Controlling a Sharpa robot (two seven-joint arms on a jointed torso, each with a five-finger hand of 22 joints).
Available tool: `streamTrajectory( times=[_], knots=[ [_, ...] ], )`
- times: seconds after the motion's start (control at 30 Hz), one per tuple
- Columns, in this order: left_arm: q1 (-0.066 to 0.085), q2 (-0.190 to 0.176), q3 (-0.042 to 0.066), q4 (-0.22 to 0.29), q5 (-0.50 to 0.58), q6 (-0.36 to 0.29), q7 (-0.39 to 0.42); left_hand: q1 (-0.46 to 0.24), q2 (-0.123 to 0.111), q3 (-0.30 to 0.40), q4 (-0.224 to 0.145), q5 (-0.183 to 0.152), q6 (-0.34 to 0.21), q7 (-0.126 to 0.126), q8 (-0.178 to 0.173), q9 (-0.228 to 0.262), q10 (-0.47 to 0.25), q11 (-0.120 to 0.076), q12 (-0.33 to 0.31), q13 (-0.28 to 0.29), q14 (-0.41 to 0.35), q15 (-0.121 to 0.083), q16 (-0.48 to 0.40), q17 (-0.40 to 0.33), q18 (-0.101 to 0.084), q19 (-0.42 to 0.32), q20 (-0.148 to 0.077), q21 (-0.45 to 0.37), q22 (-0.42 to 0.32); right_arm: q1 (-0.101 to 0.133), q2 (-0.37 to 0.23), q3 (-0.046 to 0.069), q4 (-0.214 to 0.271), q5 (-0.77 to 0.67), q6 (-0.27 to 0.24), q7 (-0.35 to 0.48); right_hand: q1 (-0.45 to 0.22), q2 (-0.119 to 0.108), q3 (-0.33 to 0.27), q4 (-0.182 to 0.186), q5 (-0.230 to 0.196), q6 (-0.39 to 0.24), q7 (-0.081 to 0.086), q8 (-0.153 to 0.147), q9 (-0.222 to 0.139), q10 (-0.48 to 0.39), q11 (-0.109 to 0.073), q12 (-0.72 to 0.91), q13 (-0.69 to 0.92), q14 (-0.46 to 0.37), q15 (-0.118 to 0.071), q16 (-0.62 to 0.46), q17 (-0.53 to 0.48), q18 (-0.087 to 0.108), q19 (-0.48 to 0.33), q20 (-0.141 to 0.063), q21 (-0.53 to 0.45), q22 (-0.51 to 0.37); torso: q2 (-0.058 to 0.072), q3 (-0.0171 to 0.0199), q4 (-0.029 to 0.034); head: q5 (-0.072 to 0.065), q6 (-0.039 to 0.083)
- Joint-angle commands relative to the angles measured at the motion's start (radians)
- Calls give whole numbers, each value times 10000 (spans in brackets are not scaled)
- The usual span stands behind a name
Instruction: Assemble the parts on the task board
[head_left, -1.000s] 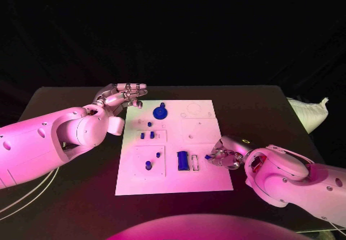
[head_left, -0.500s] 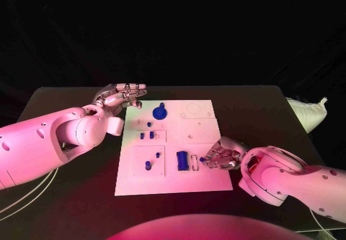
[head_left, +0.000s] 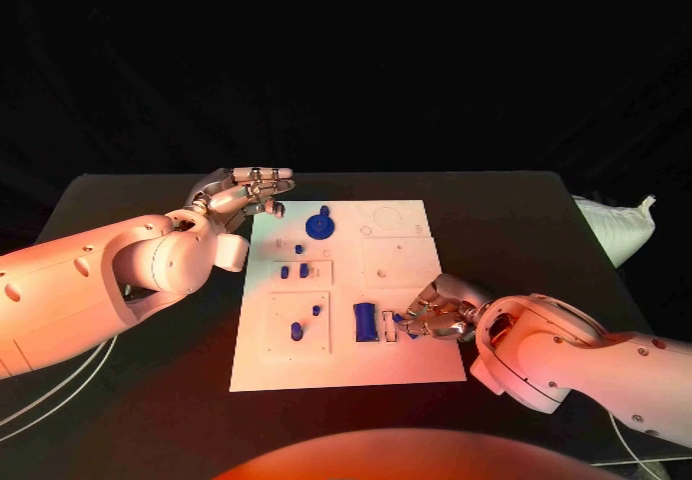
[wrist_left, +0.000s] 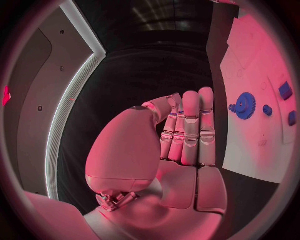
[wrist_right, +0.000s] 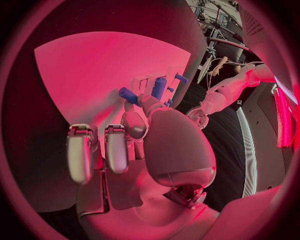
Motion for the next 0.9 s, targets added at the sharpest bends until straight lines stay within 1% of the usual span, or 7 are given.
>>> streamTrajectory(
  times=[0.03, 0.2, 0.3, 0.53, 0.63, 0.77, 0.9],
  knots=[
    [1, 6, 7, 30, -31, 175, 50, 6, 56, 14, -62, 29, -59, 21, 54, -4, -101, 1, 66, -10, -46, 10, 47, -17, 121, -47, 2, -39, -5, -5, 46, -1, 33, -178, -155, 1, -78, -5, 5, 54, 48, 74, 7, 23, 14, 61, -14, 71, 12, 642, -7, 66, 522, -131, 198, -45, 42, 1630, 13, 8, -6, 4, 3],
    [1, 3, 7, 30, -31, 175, 49, 6, 56, 14, -62, 29, -59, 21, 54, -4, -101, 1, 66, -10, -46, 10, 47, -17, 121, -47, 2, -39, -5, -5, 102, -1, 50, -365, -243, 11, -177, -28, -4, 118, 74, 98, -2, 31, 31, 79, -20, 96, 34, 648, -12, 84, 549, -138, 216, -49, 60, 1651, 4, 10, 0, 7, 4],
    [1, 3, 7, 31, -31, 179, 48, 6, 56, 14, -62, 29, -59, 21, 54, -4, -101, 1, 66, -10, -46, 10, 47, -17, 121, -47, 2, -39, -5, -5, 147, -1, 46, -416, -194, 7, -239, -37, -14, 160, 78, 114, -8, 36, 41, 91, -24, 108, 44, 651, -15, 95, 567, -142, 228, -52, 71, 1664, 10, 10, -1, 20, 4],
    [1, 8, 7, 33, -31, 183, 46, 6, 56, 14, -62, 29, -59, 21, 54, -4, -101, 1, 66, -10, -46, 10, 47, -17, 121, -47, 2, -39, -5, 9, 260, -1, -69, -567, 638, -46, -560, -72, -147, 388, 76, 125, -1, 31, 65, 72, -14, -11, -17, 630, -8, 29, 472, -113, 150, -53, -13, 1576, 0, -1, -1, 29, -18],
    [1, 4, 7, 36, -31, 182, 44, 6, 56, 14, -62, 29, -59, 21, 54, -4, -101, 1, 66, -10, -46, 10, 47, -17, 121, -47, 2, -39, -5, 12, 307, -2, -119, -718, 924, -65, -632, -52, -188, 449, 71, 150, -10, 41, 80, 68, -19, -39, -30, 626, -11, 16, 456, -109, 138, -53, -26, 1563, 7, 7, -2, 34, -14],
    [2, -1, 7, 42, -40, 197, 26, 6, 56, 14, -62, 29, -59, 21, 54, -4, -101, 1, 66, -10, -46, 10, 47, -17, 121, -47, 2, -39, -5, 14, 362, -3, -143, -826, 1129, -79, -689, -36, -236, 500, 45, 218, -39, 78, 113, 74, -37, -39, -23, 623, -21, 6, 446, -109, 138, -58, -28, 1563, 9, -1, 1, 35, -25],
    [2, 1, 7, 45, -52, 216, 11, 6, 56, 14, -62, 29, -59, 21, 54, -4, -101, 1, 66, -10, -46, 10, 47, -17, 121, -47, 2, -39, -5, 16, 404, -3, -159, -887, 1231, -94, -737, -20, -274, 545, 32, 253, -53, 99, 139, 75, -49, -57, -30, 622, -31, 2, 444, -105, 130, -64, -38, 1554, 2, 2, -3, 44, -21]
  ],
)
